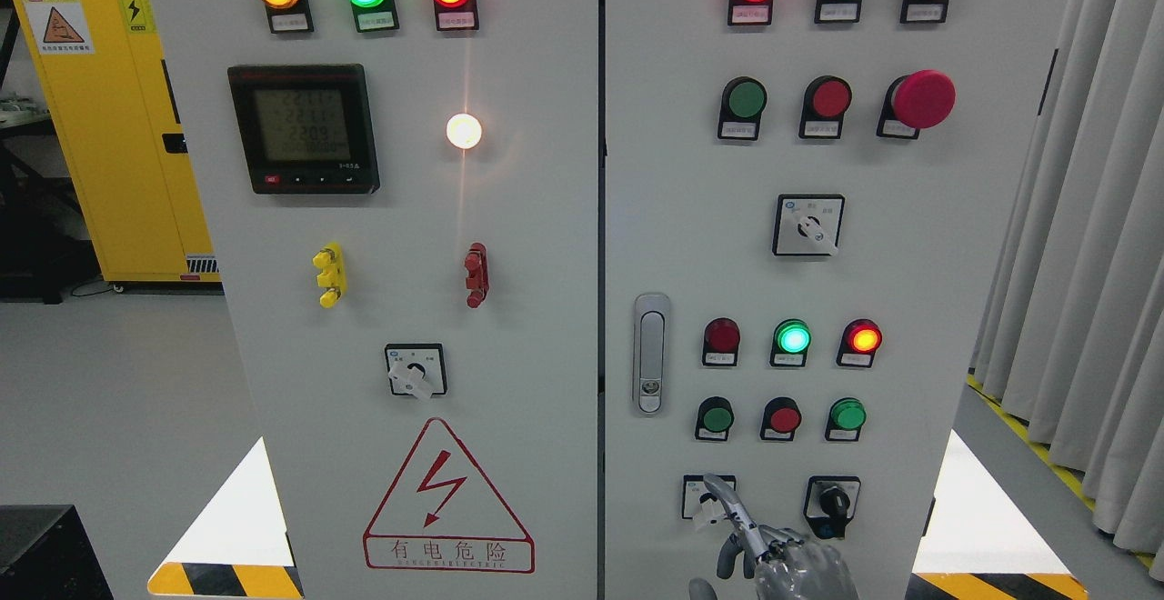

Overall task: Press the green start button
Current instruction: 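Raise the right hand toward the green push button in the lowest row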

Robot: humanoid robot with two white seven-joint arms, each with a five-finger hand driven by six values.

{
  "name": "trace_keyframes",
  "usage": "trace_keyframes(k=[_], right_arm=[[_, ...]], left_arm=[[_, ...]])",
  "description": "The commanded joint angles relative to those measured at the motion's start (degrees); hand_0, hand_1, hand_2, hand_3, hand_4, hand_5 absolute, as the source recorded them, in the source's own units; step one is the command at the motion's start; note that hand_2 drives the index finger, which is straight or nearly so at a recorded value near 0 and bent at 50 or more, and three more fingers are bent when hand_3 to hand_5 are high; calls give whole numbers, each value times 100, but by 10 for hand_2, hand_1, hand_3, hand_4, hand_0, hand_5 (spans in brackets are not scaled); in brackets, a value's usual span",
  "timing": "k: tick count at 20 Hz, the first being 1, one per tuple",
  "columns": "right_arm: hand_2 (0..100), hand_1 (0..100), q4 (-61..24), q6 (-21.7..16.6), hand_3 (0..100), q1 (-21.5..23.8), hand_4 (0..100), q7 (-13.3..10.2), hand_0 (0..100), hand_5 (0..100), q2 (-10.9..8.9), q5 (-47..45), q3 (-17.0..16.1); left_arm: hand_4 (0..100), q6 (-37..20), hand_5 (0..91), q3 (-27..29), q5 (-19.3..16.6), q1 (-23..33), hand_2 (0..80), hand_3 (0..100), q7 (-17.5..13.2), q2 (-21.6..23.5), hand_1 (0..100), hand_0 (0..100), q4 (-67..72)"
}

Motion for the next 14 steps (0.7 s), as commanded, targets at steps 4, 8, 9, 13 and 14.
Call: trace_keyframes(k=[4, 8, 9, 13, 14], right_arm=[[0, 895, 182, 31, 920, -333, 961, 43, 634, 1000, -21, 330, -104], [0, 899, 348, 154, 922, -412, 966, 44, 652, 1000, -21, 295, -104], [0, 900, 384, 154, 922, -429, 967, 52, 661, 1000, -21, 294, -104], [0, 905, 542, 242, 922, -500, 968, 52, 692, 1000, -21, 259, -104], [0, 905, 577, 251, 922, -535, 968, 52, 698, 1000, -21, 259, -104]], left_arm=[[0, 5, 0, -7, 1, 1, 0, 0, -8, -1, 556, 120, 0], [0, 5, 0, 1, 0, 1, 0, 0, -8, -1, 556, 120, 0], [0, 5, 0, 1, 1, 1, 0, 0, -8, 7, 556, 120, 0], [0, 5, 0, 1, 1, 1, 0, 0, -8, -2, 556, 120, 0], [0, 5, 0, 1, -8, 1, 0, 0, -8, 7, 556, 120, 0]])
